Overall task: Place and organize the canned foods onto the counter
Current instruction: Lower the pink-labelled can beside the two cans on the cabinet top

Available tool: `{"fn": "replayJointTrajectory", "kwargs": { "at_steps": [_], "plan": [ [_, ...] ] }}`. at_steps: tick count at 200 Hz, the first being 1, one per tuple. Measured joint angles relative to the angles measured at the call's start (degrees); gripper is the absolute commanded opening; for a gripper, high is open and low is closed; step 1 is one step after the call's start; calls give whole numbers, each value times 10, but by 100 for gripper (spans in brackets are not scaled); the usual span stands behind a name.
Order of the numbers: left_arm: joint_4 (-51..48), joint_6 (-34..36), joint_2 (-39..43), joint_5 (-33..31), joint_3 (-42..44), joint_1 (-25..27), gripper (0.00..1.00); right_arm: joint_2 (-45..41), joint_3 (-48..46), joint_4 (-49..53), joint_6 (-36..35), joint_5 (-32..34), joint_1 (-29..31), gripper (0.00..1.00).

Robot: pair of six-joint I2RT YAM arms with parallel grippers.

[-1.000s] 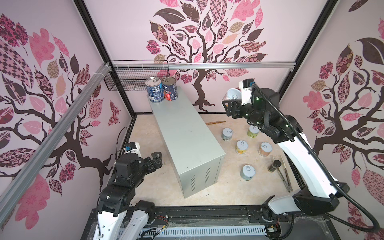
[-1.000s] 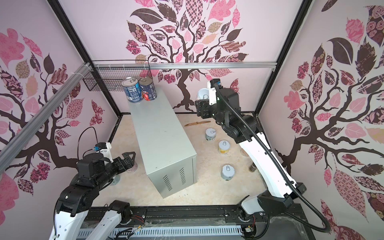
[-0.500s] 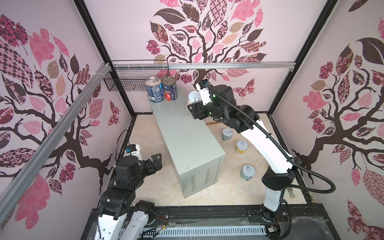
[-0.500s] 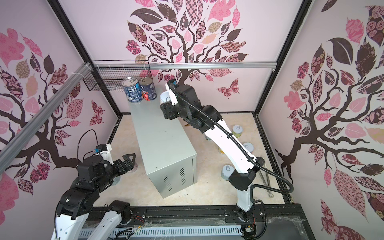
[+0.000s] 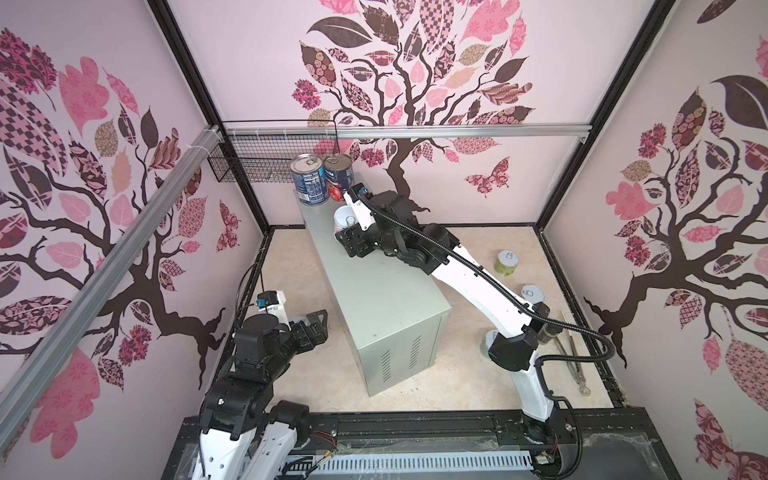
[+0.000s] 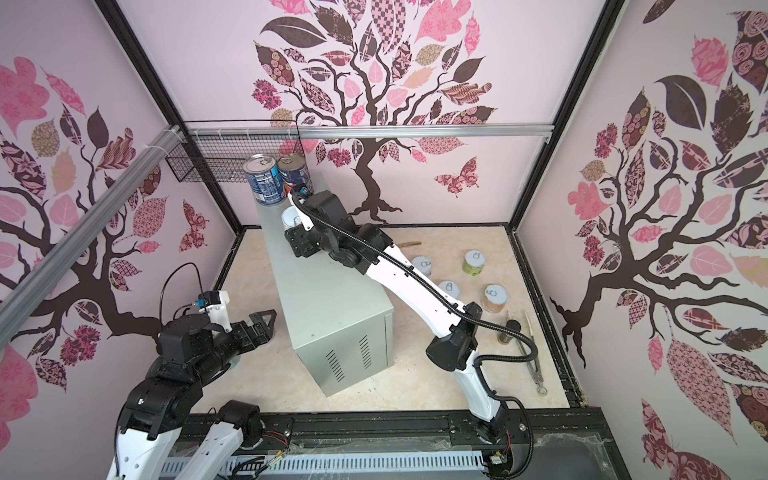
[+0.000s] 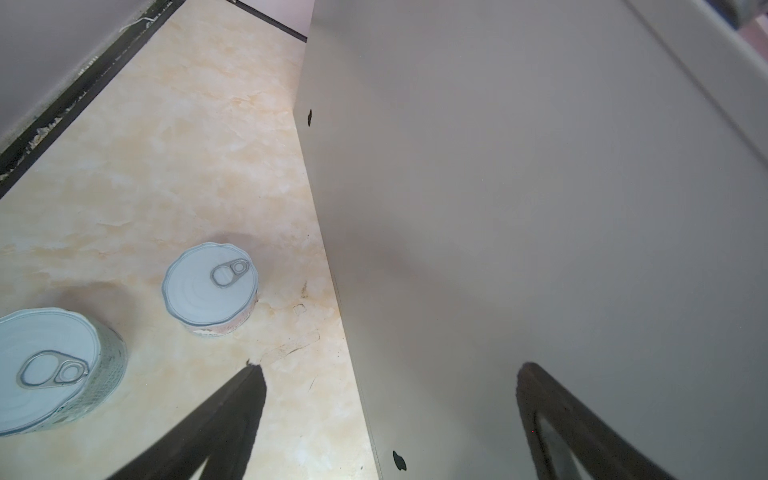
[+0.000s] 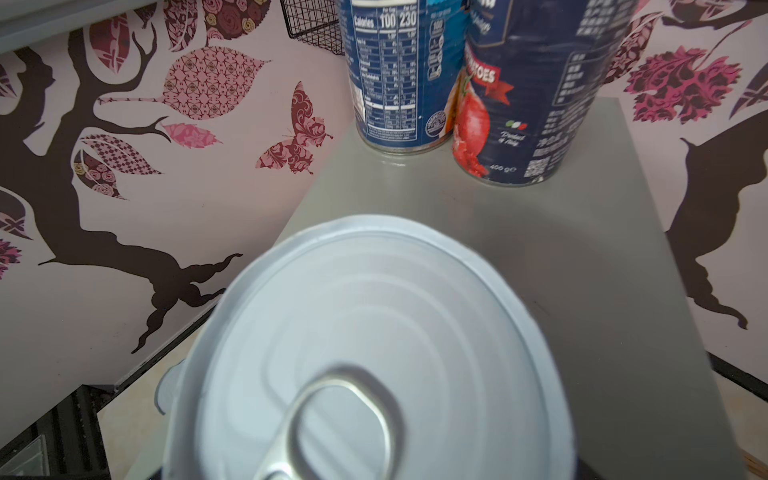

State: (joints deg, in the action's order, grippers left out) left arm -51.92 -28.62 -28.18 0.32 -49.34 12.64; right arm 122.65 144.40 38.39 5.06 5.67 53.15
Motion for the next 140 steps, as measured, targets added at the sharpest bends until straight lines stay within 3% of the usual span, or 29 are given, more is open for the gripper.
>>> {"fn": "replayJointTrajectory", "kwargs": {
  "at_steps": [117, 140],
  "plan": [
    [0, 0, 1, -1, 3, 10, 98, 88, 49, -144, -24, -3, 3, 44],
    [0, 0, 1, -1, 3, 12, 98, 102, 54, -173, -23, -3, 3, 49]
  ]
}}
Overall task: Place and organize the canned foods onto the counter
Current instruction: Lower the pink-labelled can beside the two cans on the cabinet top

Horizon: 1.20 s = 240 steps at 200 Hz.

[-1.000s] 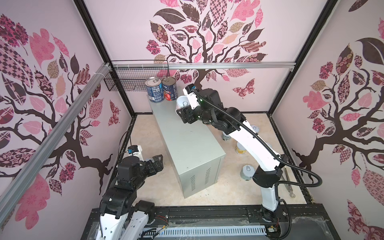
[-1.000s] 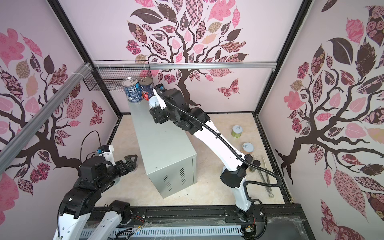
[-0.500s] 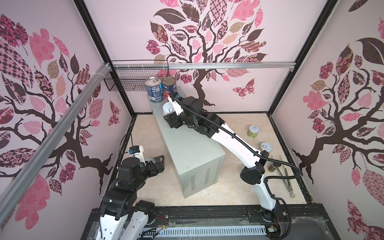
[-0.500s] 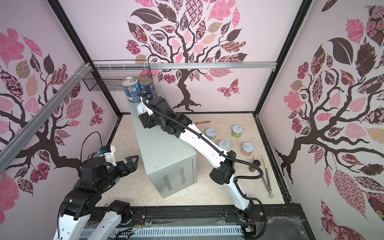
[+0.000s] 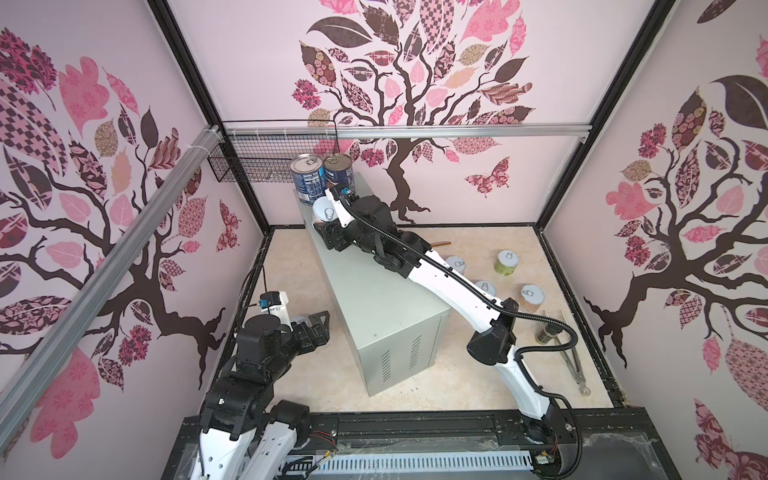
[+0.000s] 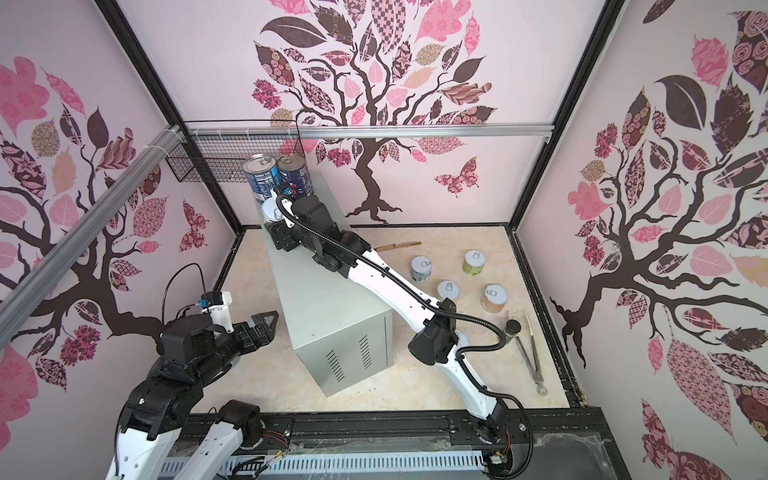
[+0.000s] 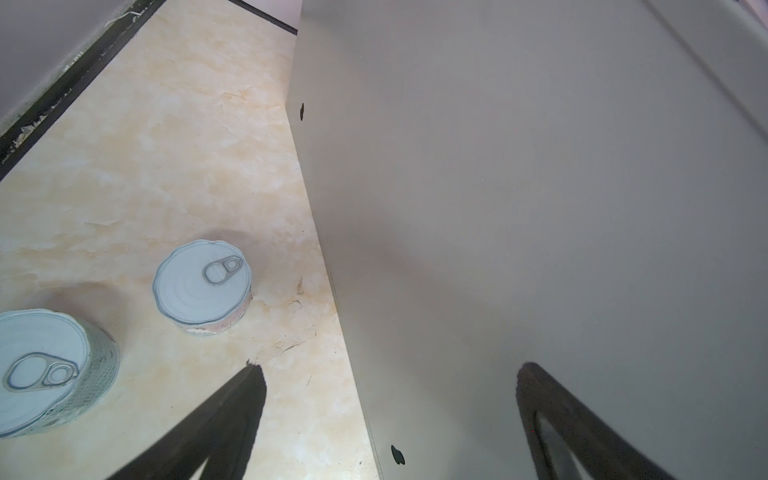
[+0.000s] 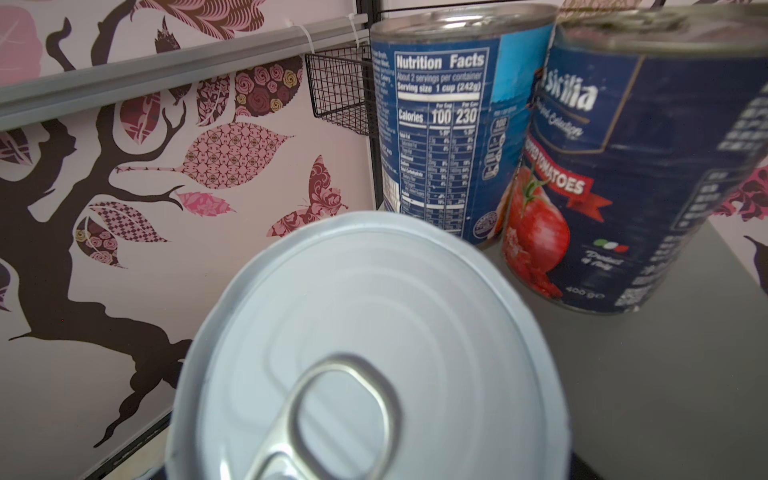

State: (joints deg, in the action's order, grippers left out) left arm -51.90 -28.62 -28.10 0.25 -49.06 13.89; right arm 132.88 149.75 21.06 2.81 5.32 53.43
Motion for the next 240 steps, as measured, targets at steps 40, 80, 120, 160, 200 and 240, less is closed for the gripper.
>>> {"fn": "replayJointTrajectory", "kwargs": {
  "at_steps": [40, 80, 120, 160, 200, 240],
  "plan": [
    [0, 0, -1, 0, 0, 0, 98, 7, 0, -20, 2, 7, -3, 63],
    [0, 0, -2, 0, 0, 0, 98, 7, 0, -20, 2, 21, -3, 74],
    [0, 0, -4, 0, 0, 0, 98, 8, 0, -17, 0, 28, -4, 86],
    [0, 0, -4, -1, 0, 1, 98, 8, -1, -17, -4, 33, -4, 97],
    [0, 0, -4, -1, 0, 2, 98, 7, -3, -16, -10, 31, -4, 100],
    [0, 0, -1, -1, 0, 2, 98, -21, -48, -16, -34, 23, -4, 100]
  ]
}}
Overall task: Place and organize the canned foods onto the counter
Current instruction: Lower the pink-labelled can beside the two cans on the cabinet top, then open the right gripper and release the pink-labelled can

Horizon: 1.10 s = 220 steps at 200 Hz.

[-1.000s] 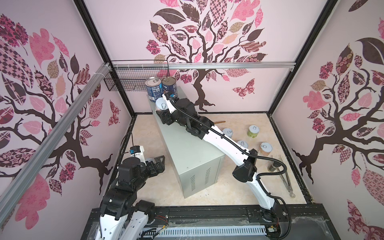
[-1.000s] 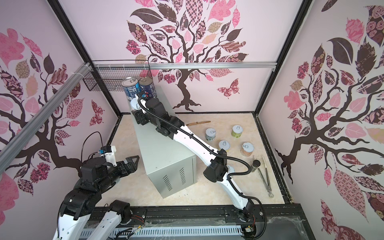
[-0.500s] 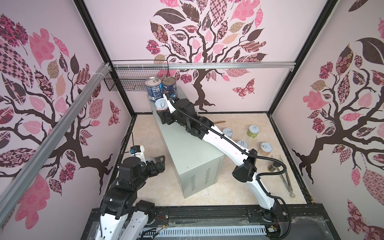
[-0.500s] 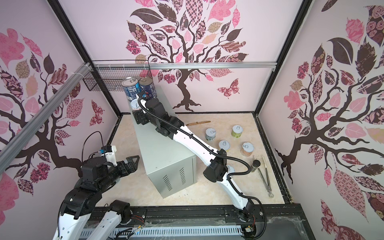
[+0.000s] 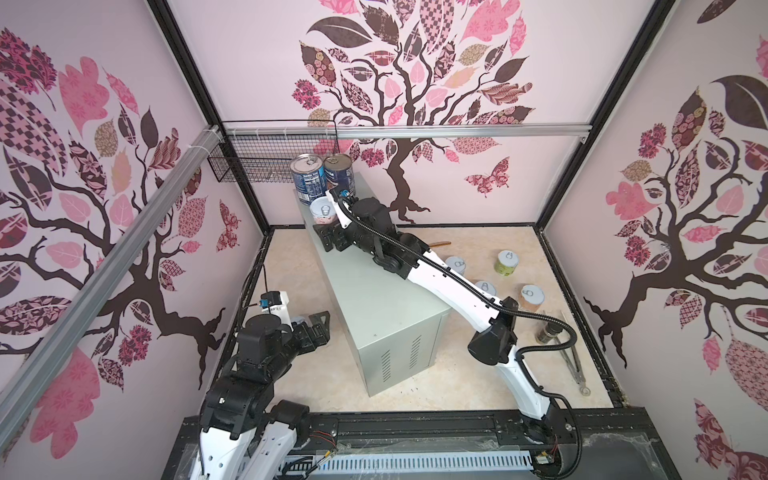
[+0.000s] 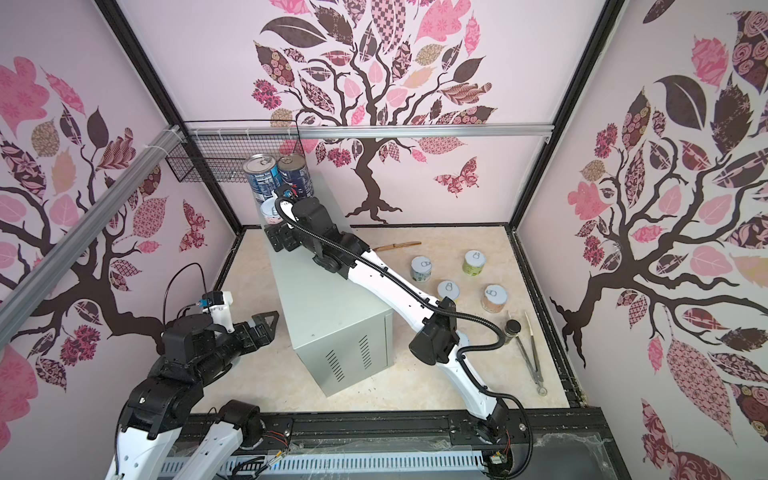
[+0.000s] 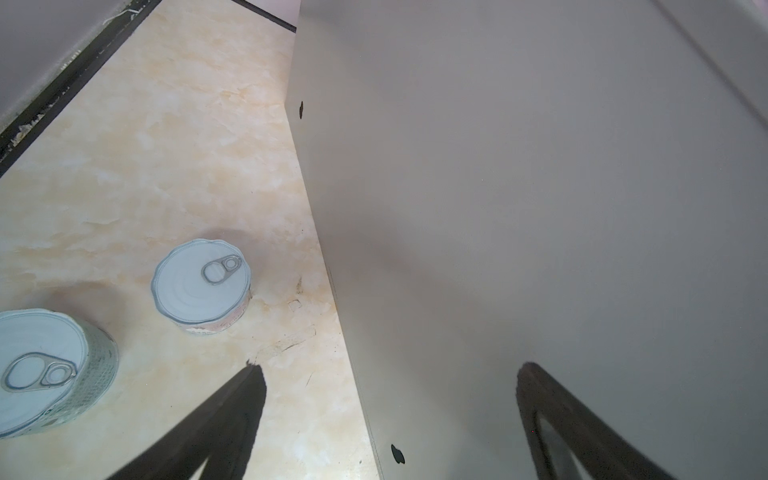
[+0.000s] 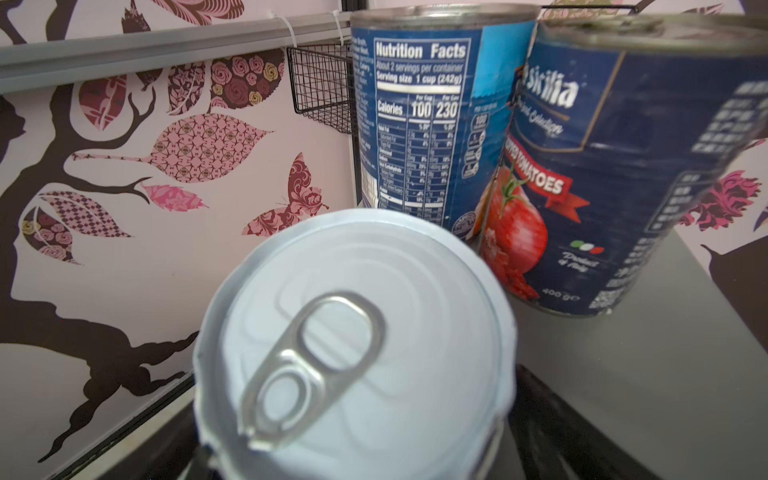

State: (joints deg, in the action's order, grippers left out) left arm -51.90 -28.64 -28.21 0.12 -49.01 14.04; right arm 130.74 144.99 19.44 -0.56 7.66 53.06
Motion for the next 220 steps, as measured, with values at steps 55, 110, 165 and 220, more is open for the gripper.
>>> {"fn": "replayJointTrajectory", "kwargs": {
  "at_steps": [55, 110, 165, 220],
  "plan": [
    [0, 0, 0, 0, 0, 0, 98, -120, -172, -16, -14, -21, -9, 99],
    [0, 0, 0, 0, 0, 0, 98, -166, -218, -14, 1, -44, -24, 66],
    [0, 0, 0, 0, 0, 0, 98, -164, -212, -13, 23, -55, -23, 57],
    [0, 0, 0, 0, 0, 1, 98, -128, -149, -19, 47, -59, -23, 58]
  ]
}}
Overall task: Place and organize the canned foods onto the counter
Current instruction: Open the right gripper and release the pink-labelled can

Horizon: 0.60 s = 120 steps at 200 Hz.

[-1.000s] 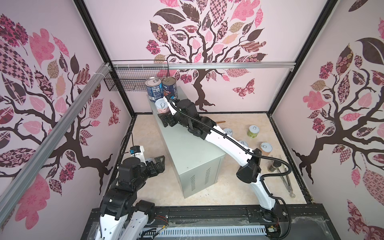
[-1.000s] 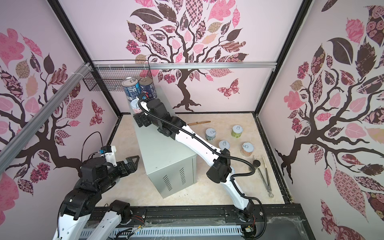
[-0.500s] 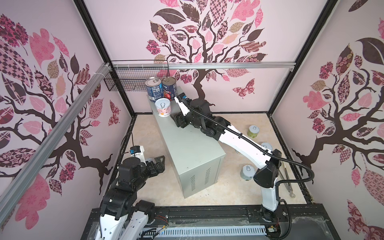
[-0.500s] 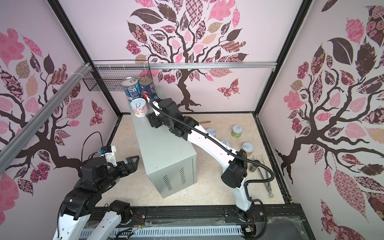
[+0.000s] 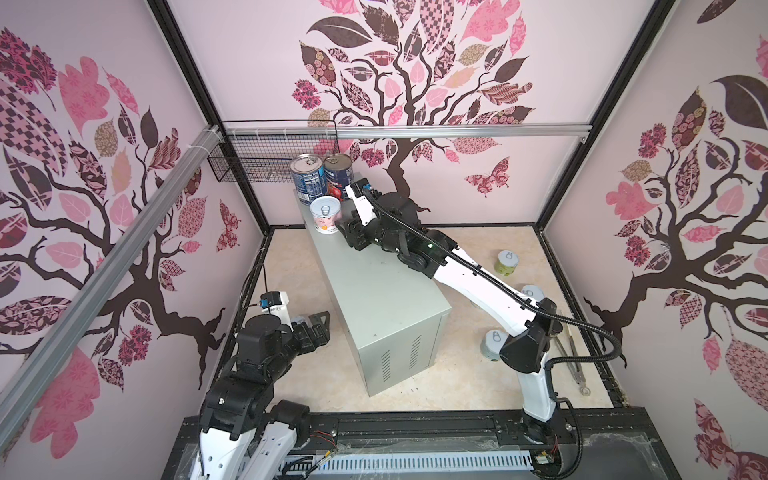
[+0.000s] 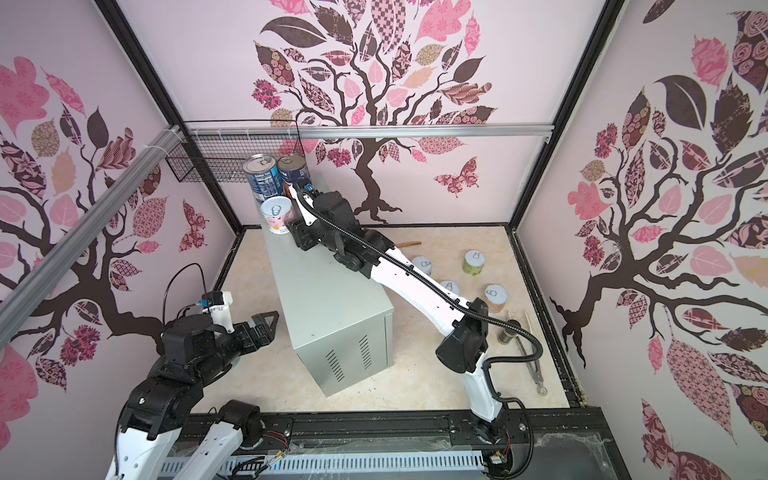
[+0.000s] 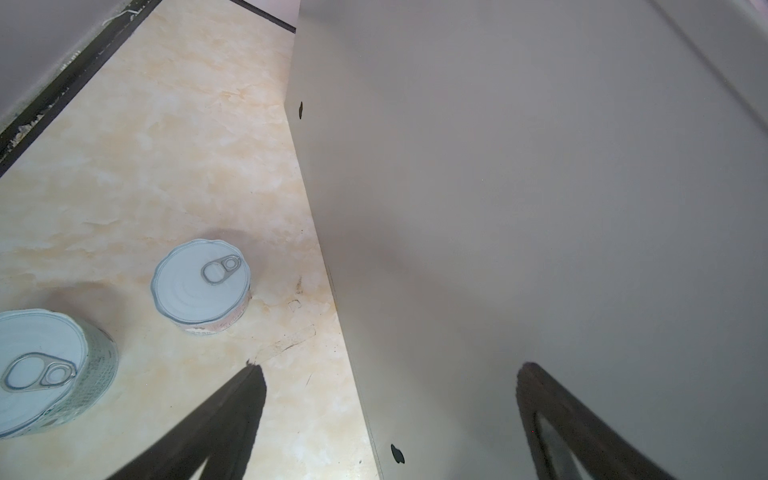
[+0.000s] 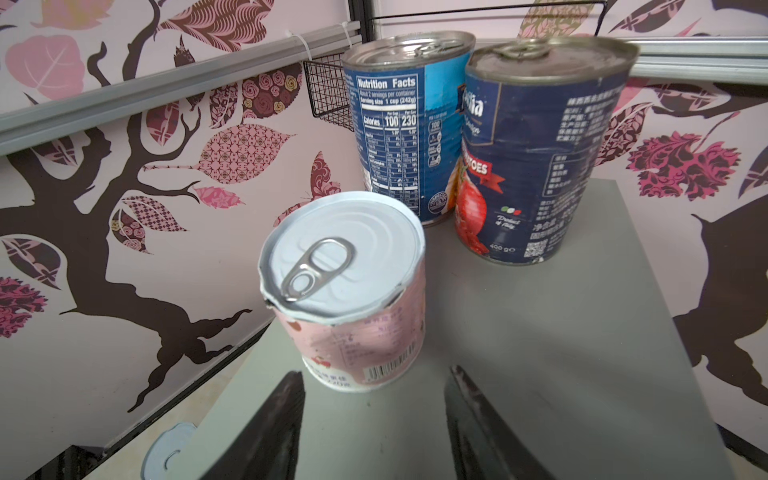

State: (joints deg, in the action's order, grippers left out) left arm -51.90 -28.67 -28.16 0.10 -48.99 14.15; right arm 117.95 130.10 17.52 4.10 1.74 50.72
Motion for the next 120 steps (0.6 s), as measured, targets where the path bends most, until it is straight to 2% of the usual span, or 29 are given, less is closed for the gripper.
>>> {"fn": "replayJointTrajectory", "kwargs": {
  "at_steps": [42, 120],
  "plan": [
    [0, 0, 0, 0, 0, 1, 98, 47, 55, 7, 9, 0, 0, 58],
    [0, 0, -2, -4, 0, 2, 98, 77, 75, -2, 11, 11, 0, 58]
  ]
}}
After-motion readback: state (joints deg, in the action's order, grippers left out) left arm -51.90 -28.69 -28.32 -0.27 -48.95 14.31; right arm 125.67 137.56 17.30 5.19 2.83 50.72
